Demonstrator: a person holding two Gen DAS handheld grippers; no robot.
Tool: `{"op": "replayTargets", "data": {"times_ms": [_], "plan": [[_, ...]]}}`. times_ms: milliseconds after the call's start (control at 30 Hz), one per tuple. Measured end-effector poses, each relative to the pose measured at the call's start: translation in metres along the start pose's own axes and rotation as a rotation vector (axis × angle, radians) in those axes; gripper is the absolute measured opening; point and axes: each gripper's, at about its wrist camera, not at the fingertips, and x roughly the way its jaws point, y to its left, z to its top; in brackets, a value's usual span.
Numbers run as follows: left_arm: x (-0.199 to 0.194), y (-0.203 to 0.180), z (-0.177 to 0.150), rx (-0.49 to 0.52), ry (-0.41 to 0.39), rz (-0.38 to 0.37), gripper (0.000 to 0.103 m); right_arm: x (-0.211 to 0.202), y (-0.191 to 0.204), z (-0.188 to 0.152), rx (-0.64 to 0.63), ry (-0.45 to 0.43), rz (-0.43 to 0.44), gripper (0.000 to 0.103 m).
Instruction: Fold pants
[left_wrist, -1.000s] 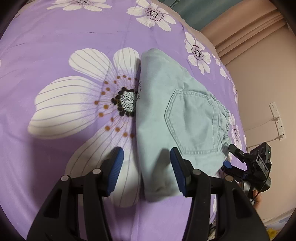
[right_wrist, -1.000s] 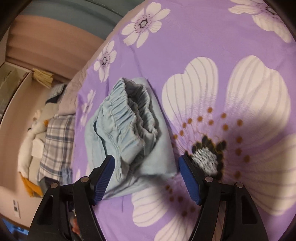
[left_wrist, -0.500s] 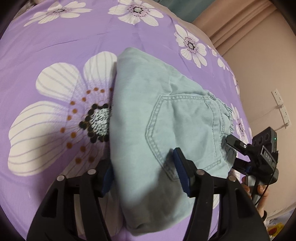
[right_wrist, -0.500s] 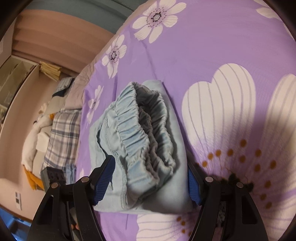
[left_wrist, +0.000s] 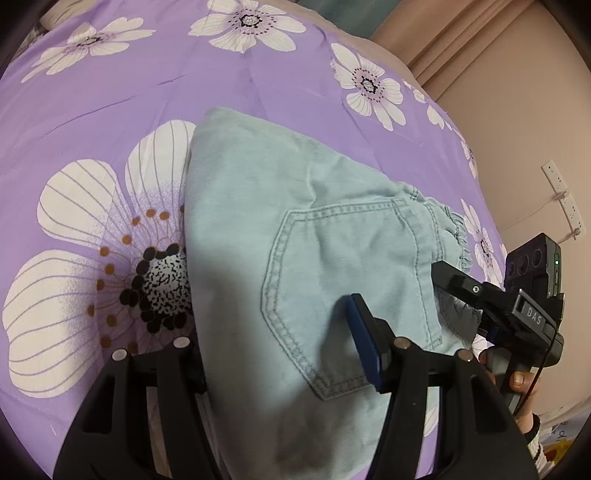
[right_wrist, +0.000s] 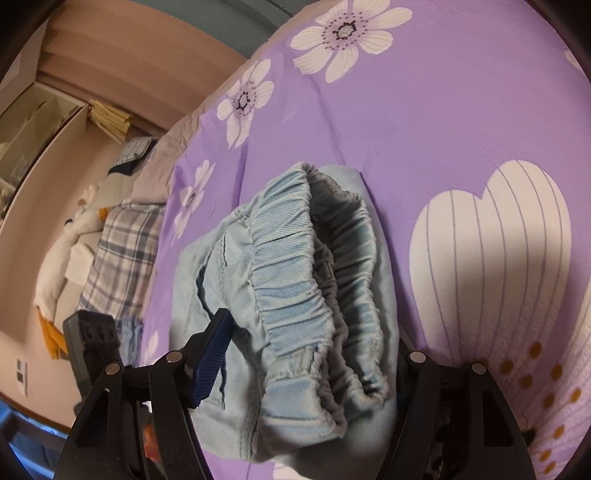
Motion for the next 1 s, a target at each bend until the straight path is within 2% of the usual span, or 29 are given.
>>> {"op": "replayTargets", "data": {"times_ms": [133, 200, 400, 500, 1000], "plan": [[-0.003, -0.008, -0.001, 0.026, -0.013, 0.022, 0.051, 0.001, 0.005, -0.002, -0.030, -0.014, -0.024, 0.065], [-0.004, -0.012, -0.001, 0.038, -0.020, 0.033, 0.044, -0.001, 0.006, -0.005, -0.032, -0.024, -0.023, 0.057], [-0.015, -0.023, -0.008, 0.063, -0.049, 0.054, 0.038, -0.007, 0.024, -0.010, -0.092, -0.061, -0.068, 0.049], [-0.023, -0.027, -0.011, 0.073, -0.068, 0.068, 0.034, -0.013, 0.035, -0.013, -0.132, -0.079, -0.083, 0.047], [-0.081, -0.043, -0.041, 0.103, -0.148, 0.116, 0.032, -0.037, 0.083, -0.039, -0.247, -0.133, -0.091, 0.045]]}}
